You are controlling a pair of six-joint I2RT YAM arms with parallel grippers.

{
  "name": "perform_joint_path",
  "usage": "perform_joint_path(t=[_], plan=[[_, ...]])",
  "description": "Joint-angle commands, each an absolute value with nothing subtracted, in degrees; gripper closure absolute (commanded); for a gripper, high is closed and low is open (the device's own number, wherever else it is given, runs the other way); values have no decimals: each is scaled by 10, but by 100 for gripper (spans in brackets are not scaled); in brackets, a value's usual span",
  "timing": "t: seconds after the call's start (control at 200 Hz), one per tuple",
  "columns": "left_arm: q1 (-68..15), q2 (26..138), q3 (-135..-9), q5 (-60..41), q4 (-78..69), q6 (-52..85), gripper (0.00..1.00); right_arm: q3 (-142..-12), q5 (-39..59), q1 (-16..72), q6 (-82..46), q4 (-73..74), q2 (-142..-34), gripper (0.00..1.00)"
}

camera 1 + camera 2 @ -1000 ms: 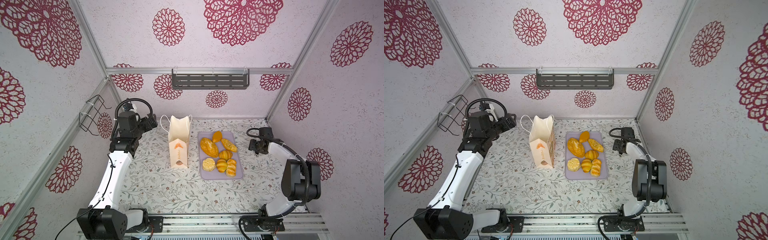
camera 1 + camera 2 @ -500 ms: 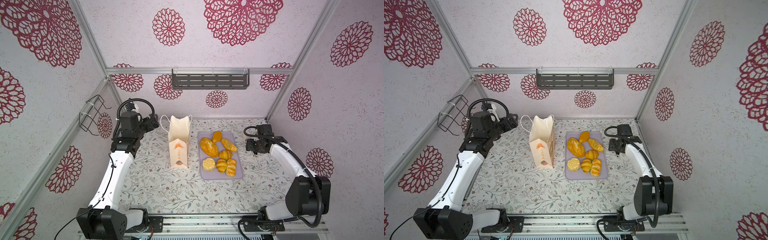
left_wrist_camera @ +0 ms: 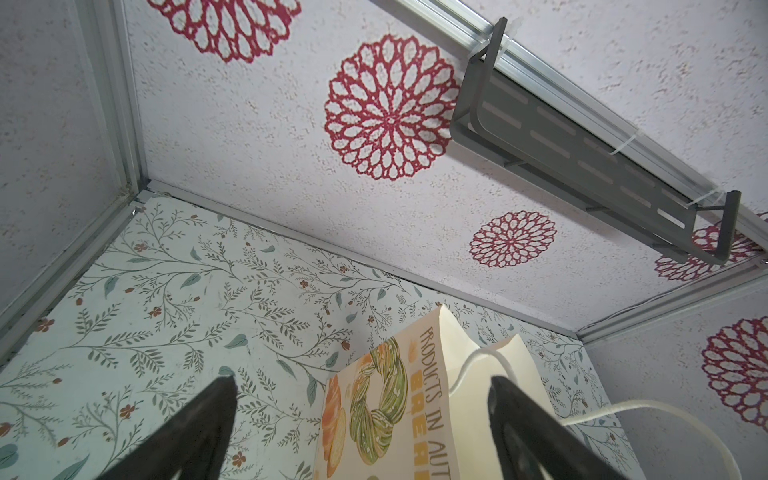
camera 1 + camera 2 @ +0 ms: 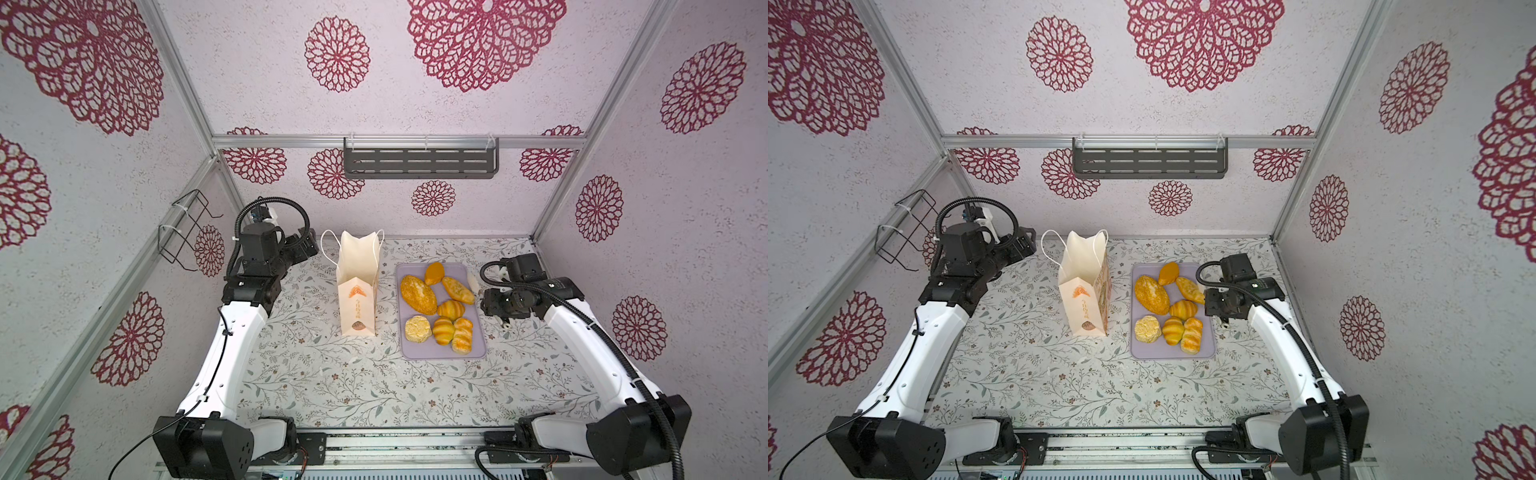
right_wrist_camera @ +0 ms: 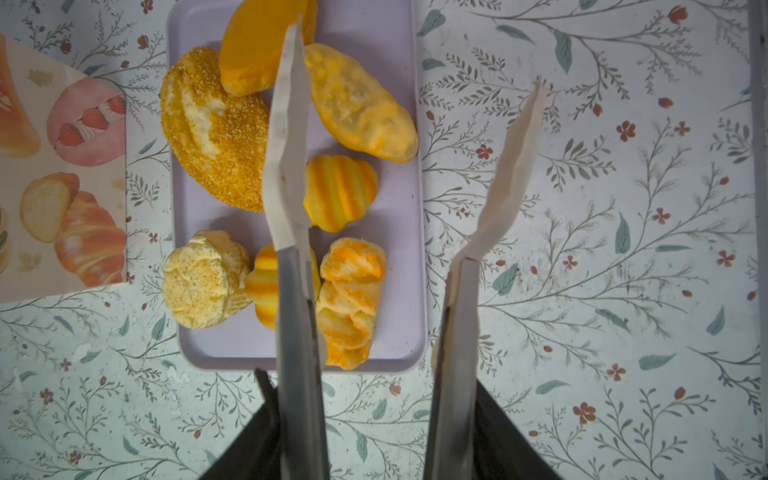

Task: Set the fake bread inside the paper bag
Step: 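Lift the tongs with the right gripper and carry them over the bread tray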

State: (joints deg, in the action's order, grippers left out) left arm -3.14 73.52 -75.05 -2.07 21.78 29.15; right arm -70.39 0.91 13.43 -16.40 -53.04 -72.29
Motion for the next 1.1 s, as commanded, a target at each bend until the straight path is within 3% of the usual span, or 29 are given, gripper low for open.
perform_joint_path(t=[0.0,0.731,1.096], plan=[[-35,722,-753,-15,222,285,3,-724,22,141,-210,-579,-690,43],[-60,756,-773,-118,222,285,0,-692,35,183,-257,-651,-608,46],[-60,776,-765,-178,196,284,30,-681,45,185,-262,-657,-592,47]])
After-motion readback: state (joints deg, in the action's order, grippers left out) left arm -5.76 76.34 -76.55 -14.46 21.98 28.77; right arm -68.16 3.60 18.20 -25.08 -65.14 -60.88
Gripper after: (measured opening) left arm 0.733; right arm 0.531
